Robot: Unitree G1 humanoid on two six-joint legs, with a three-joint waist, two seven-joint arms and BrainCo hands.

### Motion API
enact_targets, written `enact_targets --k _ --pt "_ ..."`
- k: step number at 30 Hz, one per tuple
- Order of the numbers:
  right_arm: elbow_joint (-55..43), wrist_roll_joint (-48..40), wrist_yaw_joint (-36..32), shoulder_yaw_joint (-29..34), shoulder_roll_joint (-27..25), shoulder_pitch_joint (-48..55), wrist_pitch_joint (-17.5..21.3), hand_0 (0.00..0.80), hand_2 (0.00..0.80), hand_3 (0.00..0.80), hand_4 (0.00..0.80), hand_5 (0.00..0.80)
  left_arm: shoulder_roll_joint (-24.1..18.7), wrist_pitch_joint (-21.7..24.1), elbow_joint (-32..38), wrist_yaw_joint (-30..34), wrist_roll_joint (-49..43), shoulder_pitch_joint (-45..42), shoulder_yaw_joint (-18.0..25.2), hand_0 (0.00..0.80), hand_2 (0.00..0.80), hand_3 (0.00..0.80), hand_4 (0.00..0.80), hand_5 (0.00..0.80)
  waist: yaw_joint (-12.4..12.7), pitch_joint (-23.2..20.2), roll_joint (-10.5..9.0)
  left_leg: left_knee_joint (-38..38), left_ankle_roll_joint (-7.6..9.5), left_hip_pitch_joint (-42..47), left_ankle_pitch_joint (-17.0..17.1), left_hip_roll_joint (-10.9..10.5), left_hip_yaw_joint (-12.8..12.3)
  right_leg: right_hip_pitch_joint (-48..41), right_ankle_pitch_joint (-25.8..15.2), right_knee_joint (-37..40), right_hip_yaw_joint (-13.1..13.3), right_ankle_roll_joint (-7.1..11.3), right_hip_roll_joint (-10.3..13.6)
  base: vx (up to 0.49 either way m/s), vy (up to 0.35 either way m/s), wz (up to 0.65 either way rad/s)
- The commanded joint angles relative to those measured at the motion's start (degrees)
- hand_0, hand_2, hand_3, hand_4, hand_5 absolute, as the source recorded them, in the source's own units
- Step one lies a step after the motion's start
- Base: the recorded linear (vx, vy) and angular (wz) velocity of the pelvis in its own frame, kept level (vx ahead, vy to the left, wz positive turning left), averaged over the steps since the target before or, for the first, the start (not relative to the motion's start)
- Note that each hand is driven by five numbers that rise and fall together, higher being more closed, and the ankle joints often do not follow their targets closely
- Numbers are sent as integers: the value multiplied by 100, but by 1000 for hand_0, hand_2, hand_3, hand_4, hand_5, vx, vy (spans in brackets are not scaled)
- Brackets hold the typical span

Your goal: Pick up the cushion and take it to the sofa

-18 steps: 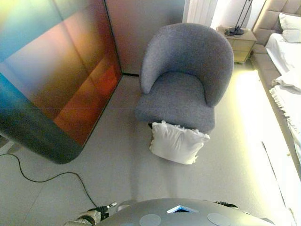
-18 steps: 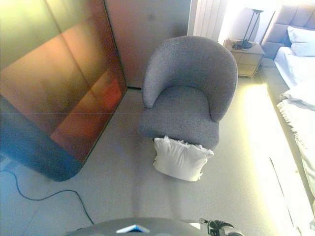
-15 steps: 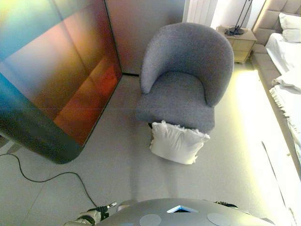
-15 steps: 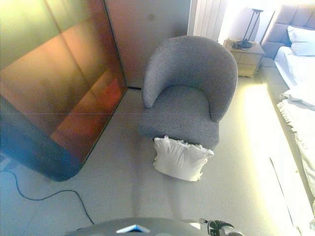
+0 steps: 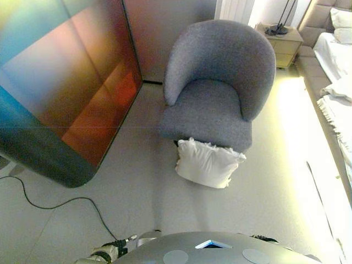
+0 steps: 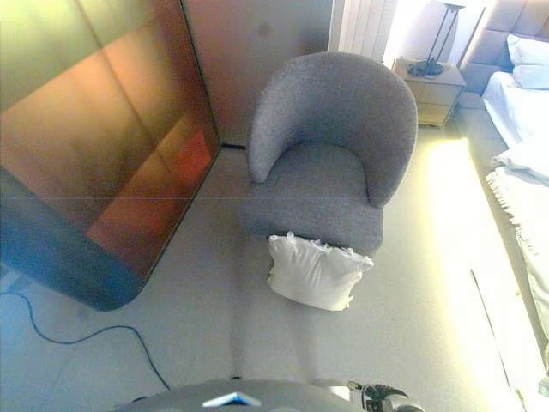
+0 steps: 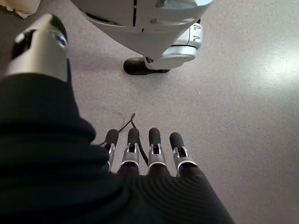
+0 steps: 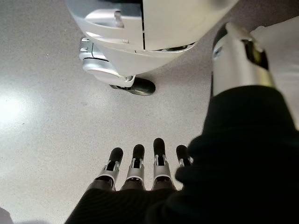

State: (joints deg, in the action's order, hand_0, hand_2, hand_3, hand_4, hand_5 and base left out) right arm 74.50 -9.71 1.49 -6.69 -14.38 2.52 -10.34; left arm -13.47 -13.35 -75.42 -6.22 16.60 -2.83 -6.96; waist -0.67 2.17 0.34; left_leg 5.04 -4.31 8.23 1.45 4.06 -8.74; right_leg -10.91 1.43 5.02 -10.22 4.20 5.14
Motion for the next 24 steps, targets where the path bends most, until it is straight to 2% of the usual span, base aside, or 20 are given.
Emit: enact_targets --k 1,11,16,20,21,24 --pt "360 49 44 -153 13 -390 12 0 0 0 0 0 21 -49 -357 -19 -14 345 99 0 0 0 0 0 20 89 -199 -4 300 178 -697 -127 27 217 8 -2 228 126 80 0 0 0" --pt "375 96 45 -174 19 -405 -16 0 0 0 0 0 -5 -63 -360 -112 -97 350 102 0 0 0 0 0 13 94 -213 -4 311 215 -707 -127 -11 164 35 -2 202 105 55 10 -16 0" --pt "364 99 55 -210 1 -450 -71 0 0 0 0 0 -25 -49 -347 -211 -123 336 131 0 0 0 0 0 28 152 -254 -175 308 238 -719 -90 -4 153 94 -97 263 9 -13 22 -110 2" --pt "360 145 37 -238 -38 -548 -94 0 0 0 0 0 -15 19 -348 -219 -118 389 169 0 0 0 0 0 68 272 -374 -1148 264 -120 -932 -33 76 296 158 -393 294 -131 7 -30 -158 6" --pt "330 150 46 -250 -62 -592 -123 0 0 0 0 0 -15 46 -343 -187 -129 417 184 0 0 0 0 0 87 344 -428 -1688 266 -341 -942 -8 101 367 201 -535 284 -204 23 -58 -163 15" --pt "248 72 94 -300 -137 -661 -166 0 0 0 0 0 2 131 -357 -90 -108 427 197 0 0 0 0 0 143 545 -493 -3029 308 -990 -635 88 229 507 278 -823 333 -419 7 -52 -168 -1"
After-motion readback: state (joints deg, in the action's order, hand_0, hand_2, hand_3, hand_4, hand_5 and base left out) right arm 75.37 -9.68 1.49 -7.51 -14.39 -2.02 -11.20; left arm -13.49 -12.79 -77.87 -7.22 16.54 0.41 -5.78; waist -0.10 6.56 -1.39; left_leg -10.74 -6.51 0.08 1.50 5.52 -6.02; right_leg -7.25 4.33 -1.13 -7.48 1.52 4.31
